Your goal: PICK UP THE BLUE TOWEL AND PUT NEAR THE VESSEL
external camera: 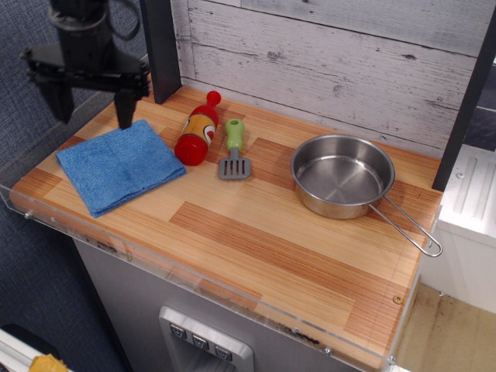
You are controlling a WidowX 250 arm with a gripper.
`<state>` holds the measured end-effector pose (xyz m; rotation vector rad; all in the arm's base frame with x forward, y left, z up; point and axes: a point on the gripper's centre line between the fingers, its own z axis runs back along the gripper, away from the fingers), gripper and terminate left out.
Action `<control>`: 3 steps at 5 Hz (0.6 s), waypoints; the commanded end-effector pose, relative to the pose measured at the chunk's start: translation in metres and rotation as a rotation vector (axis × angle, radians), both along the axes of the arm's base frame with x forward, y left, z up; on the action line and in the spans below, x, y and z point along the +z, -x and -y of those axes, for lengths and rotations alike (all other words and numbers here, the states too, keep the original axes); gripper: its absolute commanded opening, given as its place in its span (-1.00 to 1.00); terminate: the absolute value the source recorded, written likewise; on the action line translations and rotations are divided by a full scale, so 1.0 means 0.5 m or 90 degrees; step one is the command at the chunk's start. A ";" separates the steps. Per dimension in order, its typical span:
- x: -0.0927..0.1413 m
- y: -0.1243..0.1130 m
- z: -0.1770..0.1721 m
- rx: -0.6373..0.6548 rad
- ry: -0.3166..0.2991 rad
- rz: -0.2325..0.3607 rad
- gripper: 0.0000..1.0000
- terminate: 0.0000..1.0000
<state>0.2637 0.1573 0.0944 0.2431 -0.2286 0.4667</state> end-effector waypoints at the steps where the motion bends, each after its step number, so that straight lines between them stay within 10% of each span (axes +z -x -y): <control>1: -0.027 -0.002 -0.049 0.016 -0.033 0.036 1.00 -1.00; 3: -0.074 -0.023 -0.094 0.021 -0.043 0.020 1.00 -1.00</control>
